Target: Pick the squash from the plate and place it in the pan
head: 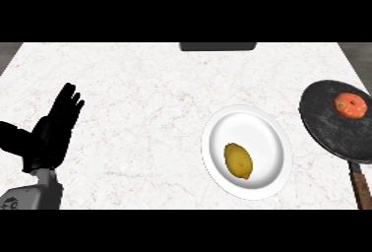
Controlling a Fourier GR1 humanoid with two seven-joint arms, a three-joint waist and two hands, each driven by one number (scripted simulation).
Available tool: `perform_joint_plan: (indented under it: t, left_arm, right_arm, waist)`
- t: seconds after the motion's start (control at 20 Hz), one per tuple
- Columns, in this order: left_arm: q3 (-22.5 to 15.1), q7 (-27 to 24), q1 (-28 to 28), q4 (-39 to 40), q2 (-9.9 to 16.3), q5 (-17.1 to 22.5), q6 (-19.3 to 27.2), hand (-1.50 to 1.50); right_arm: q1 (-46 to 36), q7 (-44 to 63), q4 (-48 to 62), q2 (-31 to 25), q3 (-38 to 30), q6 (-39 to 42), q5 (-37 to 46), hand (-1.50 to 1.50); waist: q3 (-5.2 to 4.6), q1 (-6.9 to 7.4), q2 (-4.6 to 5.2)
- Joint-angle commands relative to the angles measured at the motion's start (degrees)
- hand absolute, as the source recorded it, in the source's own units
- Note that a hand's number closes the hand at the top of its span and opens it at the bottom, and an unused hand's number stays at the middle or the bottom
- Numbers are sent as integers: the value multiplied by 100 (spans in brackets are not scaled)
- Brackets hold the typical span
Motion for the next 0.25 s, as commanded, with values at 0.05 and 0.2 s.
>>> perform_joint_plan:
  t: [0.05,0.2]
  left_arm:
    - [74,422,-308,-278,122,1,33,0]
    - [-80,292,80,-389,-81,-63,6,0]
  right_arm:
    - [734,-376,-270,197,-77,163,-307,-150]
    - [1014,296,-1434,703,-26,99,-612,-150]
  waist:
    - [8,80,22]
    - [3,88,18]
